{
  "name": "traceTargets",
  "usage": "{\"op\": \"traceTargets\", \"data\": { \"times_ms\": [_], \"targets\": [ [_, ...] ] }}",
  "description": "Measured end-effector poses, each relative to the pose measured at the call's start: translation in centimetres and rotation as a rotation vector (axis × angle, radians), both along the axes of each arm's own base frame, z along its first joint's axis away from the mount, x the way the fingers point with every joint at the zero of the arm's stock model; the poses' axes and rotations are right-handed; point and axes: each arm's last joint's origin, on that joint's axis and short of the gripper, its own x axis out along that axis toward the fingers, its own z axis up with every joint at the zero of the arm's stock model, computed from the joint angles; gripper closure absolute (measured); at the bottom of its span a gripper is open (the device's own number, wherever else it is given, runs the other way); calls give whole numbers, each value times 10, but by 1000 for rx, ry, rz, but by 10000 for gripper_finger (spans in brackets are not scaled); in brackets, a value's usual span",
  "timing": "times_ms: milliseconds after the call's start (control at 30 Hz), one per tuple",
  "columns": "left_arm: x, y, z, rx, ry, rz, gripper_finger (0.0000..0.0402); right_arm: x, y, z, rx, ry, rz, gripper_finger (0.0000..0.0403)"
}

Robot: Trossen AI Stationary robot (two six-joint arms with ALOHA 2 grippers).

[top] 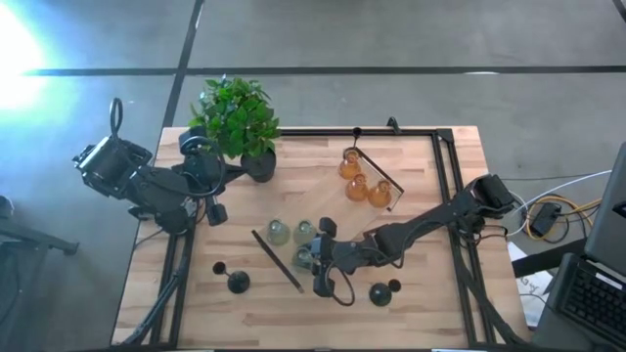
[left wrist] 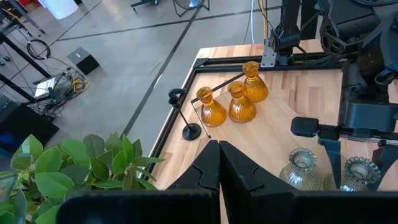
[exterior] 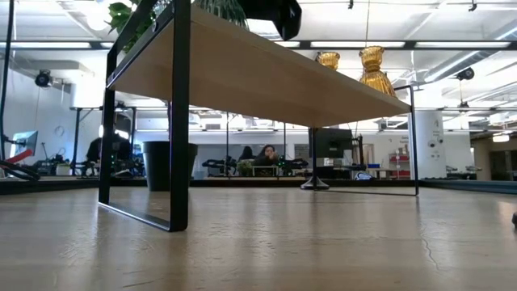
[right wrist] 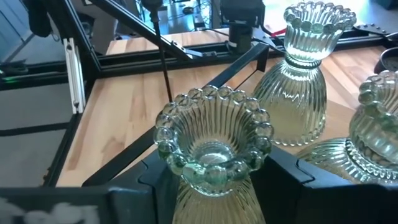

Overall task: Pick & Place candle stick holders
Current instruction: Put the transparent glass candle holder on the shelf, then put the bottom left black candle holder on the shelf

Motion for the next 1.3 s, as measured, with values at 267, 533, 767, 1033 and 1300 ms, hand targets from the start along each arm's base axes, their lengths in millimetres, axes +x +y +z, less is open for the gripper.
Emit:
{"op": "traceTargets", "data": {
  "times_ms": [267,533,767,1033,1300],
  "targets": [
    [0,0,0,2,3,0,396,1,-1,0,-5,-2,0,182],
    [-1,0,0,5,6,-1,396,0,-1,2,-18,-8,5,128],
    [-1,0,0,5,5,-1,396,-3,-2,11,-24,-26,11,124],
    [-1,0,0,2,4,1,396,-5,-1,13,-25,-23,15,144],
    [-1,0,0,2,4,1,396,-9,0,14,-29,-1,18,139]
  ]
}}
